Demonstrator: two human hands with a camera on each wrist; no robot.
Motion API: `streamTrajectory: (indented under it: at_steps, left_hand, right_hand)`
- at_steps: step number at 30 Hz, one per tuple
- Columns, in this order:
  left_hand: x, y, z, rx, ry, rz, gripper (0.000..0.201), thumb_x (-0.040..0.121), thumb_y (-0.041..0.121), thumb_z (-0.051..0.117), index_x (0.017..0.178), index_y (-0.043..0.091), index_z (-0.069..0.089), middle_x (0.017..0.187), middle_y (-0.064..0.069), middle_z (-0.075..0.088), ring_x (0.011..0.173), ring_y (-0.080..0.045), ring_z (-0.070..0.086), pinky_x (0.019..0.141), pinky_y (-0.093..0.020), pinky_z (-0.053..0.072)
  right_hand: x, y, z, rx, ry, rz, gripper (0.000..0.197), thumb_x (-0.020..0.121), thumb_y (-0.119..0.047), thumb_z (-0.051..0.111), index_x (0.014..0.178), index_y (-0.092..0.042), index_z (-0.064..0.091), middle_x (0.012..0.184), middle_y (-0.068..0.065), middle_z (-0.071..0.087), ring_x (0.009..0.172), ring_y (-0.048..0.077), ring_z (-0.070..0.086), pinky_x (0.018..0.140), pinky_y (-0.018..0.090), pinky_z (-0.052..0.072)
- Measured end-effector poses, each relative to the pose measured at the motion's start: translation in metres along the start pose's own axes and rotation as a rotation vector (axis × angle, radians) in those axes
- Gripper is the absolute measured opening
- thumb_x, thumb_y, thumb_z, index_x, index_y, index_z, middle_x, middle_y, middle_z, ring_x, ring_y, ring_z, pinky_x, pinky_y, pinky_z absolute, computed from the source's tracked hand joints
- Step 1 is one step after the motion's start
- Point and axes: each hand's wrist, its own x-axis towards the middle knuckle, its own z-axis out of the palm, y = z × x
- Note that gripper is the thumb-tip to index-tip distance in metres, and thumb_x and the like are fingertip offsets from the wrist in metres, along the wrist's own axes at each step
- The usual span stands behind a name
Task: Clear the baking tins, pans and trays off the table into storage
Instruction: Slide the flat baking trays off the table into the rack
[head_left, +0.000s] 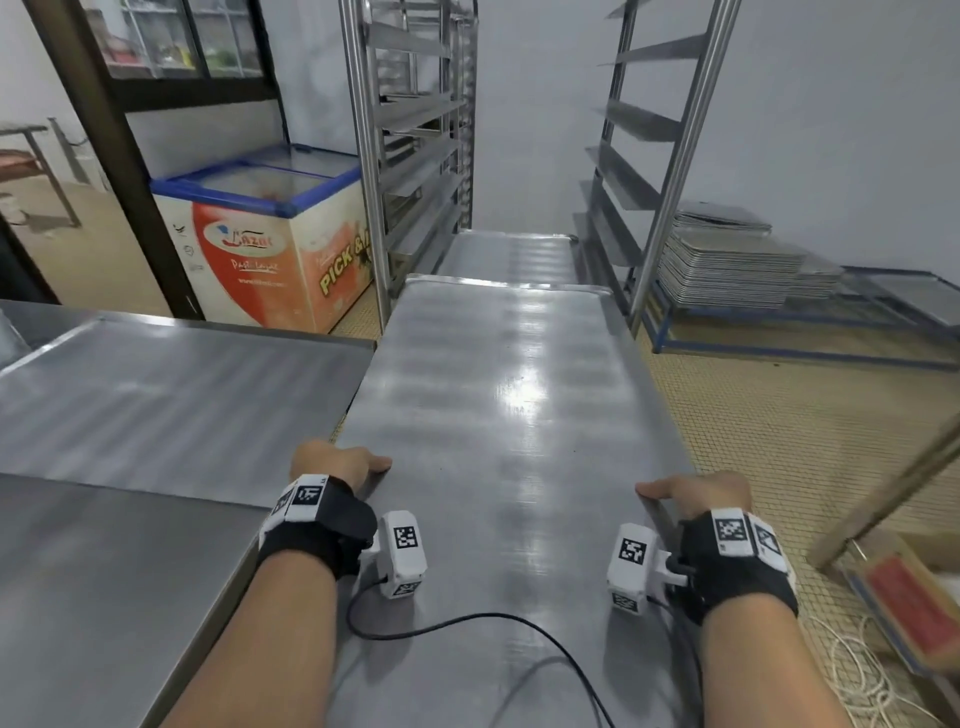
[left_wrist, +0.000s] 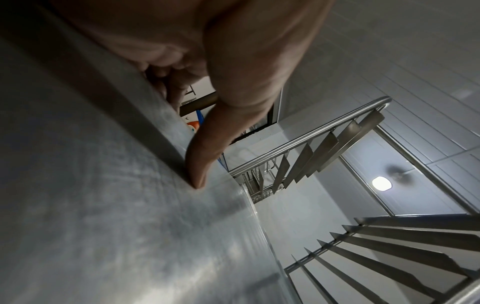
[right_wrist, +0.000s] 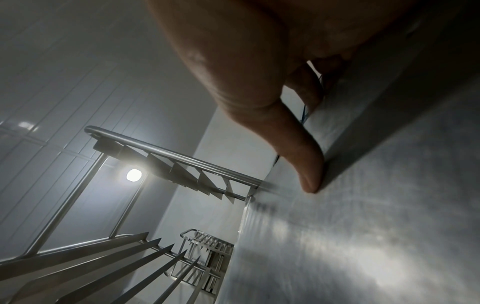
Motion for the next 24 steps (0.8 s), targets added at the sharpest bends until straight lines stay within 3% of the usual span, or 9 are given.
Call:
streamTrajectory:
  at_steps: [2,4,7,12,16,18,21,24]
  left_hand:
    - [0.016,0.012,0.006,-0.008,-0.008,-0.019,0.067,0.059,0.023,0.095,0.111,-0.007,0.065,0.113,-0.018,0.069,0.102,-0.035,0.066,0.08,-0.036,0.051]
    - [0.032,0.022,0.014,0.012,-0.012,-0.02,0.065,0.06,0.025,0.094,0.109,-0.007,0.064,0.109,-0.016,0.069,0.1,-0.035,0.065,0.079,-0.037,0.051]
    - [0.05,0.035,0.026,0.043,-0.005,-0.014,0.064,0.06,0.029,0.094,0.109,-0.003,0.067,0.108,-0.017,0.068,0.1,-0.035,0.066,0.077,-0.036,0.051]
    - [0.08,0.06,0.041,0.04,0.01,-0.018,0.071,0.063,0.026,0.093,0.117,-0.006,0.06,0.114,-0.022,0.066,0.103,-0.038,0.064,0.083,-0.041,0.053]
    - [0.099,0.079,0.047,0.089,-0.008,-0.002,0.066,0.066,0.028,0.091,0.116,-0.004,0.062,0.112,-0.017,0.066,0.103,-0.036,0.065,0.079,-0.037,0.051]
    - [0.111,0.087,0.052,0.066,0.005,-0.004,0.066,0.069,0.024,0.09,0.117,-0.007,0.059,0.112,-0.021,0.065,0.104,-0.039,0.064,0.08,-0.039,0.05]
    - [0.131,0.098,0.059,0.063,0.005,-0.006,0.065,0.072,0.021,0.089,0.119,-0.01,0.057,0.117,-0.026,0.064,0.105,-0.041,0.063,0.082,-0.041,0.049]
    - [0.152,0.115,0.066,0.086,0.0,0.007,0.063,0.073,0.023,0.088,0.118,-0.01,0.059,0.119,-0.025,0.064,0.107,-0.04,0.063,0.085,-0.04,0.049]
  right_hand:
    - [0.015,-0.011,0.007,-0.052,-0.014,-0.035,0.032,0.065,0.001,0.085,0.08,0.007,0.057,0.08,0.021,0.063,0.068,0.032,0.061,0.056,0.03,0.046]
    - [0.033,-0.022,0.016,-0.065,-0.017,-0.042,0.039,0.066,-0.002,0.087,0.092,0.009,0.06,0.085,0.021,0.064,0.073,0.034,0.06,0.061,0.034,0.046]
    - [0.054,-0.036,0.03,-0.123,-0.008,-0.053,0.033,0.069,0.0,0.085,0.086,0.008,0.058,0.08,0.02,0.062,0.064,0.031,0.058,0.052,0.03,0.044]
    - [0.08,-0.059,0.055,-0.201,0.015,-0.077,0.054,0.067,-0.007,0.088,0.109,0.013,0.059,0.106,0.026,0.067,0.095,0.042,0.065,0.073,0.04,0.052]
    - [0.1,-0.075,0.069,-0.21,0.005,-0.079,0.052,0.07,-0.006,0.086,0.11,0.012,0.058,0.108,0.026,0.065,0.091,0.038,0.063,0.067,0.037,0.047]
    - [0.109,-0.082,0.077,-0.211,-0.001,-0.078,0.049,0.072,-0.004,0.085,0.109,0.012,0.058,0.103,0.024,0.064,0.083,0.034,0.058,0.061,0.034,0.046]
    - [0.123,-0.091,0.091,-0.223,-0.001,-0.054,0.045,0.072,-0.003,0.084,0.106,0.011,0.059,0.107,0.025,0.065,0.084,0.035,0.06,0.065,0.036,0.048]
    - [0.141,-0.104,0.106,-0.229,0.0,-0.051,0.036,0.073,-0.001,0.083,0.097,0.006,0.058,0.102,0.024,0.065,0.078,0.033,0.058,0.055,0.032,0.045]
